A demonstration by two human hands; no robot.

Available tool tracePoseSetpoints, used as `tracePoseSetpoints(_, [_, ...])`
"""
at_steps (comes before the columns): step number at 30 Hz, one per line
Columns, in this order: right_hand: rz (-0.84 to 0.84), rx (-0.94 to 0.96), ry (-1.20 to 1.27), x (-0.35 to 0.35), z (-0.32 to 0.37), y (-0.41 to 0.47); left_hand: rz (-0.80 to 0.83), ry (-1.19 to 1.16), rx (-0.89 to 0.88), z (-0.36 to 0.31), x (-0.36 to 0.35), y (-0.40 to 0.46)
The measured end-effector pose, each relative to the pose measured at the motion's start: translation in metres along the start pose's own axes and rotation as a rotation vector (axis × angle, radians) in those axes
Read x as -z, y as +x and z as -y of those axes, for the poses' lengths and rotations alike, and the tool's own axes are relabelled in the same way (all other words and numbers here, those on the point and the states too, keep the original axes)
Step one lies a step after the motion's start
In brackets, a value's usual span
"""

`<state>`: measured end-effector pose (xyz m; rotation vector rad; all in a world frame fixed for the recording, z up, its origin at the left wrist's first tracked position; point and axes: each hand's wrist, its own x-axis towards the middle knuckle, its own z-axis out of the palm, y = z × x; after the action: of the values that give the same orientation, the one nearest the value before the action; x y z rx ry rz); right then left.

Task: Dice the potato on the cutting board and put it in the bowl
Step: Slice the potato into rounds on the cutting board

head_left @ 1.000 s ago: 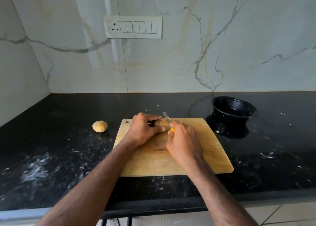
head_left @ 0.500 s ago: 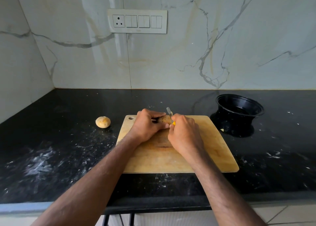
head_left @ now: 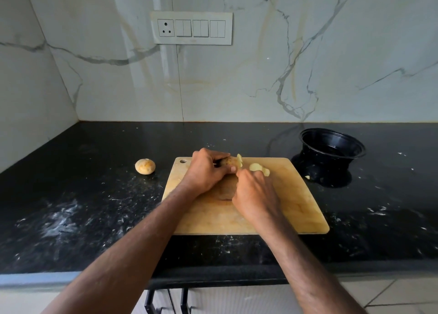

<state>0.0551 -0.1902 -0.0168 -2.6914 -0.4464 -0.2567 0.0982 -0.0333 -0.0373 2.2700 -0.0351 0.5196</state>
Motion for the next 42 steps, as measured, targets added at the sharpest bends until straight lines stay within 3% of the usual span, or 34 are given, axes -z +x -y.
tracePoseSetpoints(9, [0.01,0.032,-0.04,0.004,-0.011,-0.011,-0.004,-0.012,0.02,0.0,0.003,-0.001])
tracePoseSetpoints(18, [-0.083,-0.078,0.142,0.011,-0.037,-0.001,0.017,-0.076,0.065,0.002,0.004,0.0])
tracePoseSetpoints(30, [-0.259,-0.01,0.086,0.004,-0.029,0.002,0.032,-0.021,-0.044,0.003,0.002,0.0])
tracePoseSetpoints(42, [-0.317,0.01,0.105,0.003,-0.024,-0.001,0.031,0.01,-0.129,-0.002,0.002,-0.003])
